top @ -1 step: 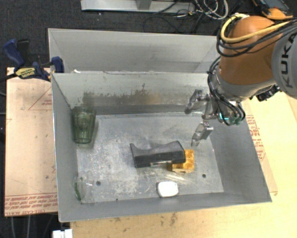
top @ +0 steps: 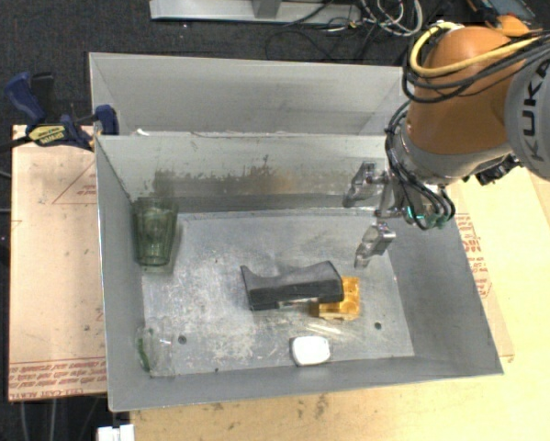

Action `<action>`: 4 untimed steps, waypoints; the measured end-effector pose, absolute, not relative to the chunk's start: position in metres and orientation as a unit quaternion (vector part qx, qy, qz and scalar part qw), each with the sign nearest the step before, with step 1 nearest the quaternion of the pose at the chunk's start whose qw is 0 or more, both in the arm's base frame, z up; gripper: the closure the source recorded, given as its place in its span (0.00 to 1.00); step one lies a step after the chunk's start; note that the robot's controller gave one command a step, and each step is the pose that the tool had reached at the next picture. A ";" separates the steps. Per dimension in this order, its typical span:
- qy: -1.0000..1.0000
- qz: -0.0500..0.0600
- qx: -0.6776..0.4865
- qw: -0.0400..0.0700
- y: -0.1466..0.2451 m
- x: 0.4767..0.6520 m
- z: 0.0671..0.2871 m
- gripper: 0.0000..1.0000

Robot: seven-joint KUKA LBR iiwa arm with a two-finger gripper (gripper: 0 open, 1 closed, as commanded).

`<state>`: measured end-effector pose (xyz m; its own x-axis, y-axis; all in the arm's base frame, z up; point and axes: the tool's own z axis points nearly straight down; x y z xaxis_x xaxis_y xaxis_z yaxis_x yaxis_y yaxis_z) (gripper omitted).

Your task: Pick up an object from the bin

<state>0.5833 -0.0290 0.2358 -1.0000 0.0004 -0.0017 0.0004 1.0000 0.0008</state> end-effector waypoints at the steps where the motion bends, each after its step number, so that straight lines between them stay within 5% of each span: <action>1: 0.999 0.000 -0.048 0.005 -0.039 0.573 0.214 0.00; 3: 0.999 0.001 -0.037 0.000 -0.040 0.547 0.132 0.00; 4: 0.970 -0.001 -0.241 -0.009 -0.030 0.571 0.083 1.00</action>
Offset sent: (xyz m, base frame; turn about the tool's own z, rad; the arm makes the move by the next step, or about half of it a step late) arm -0.0460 -0.0205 -0.1081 -0.0648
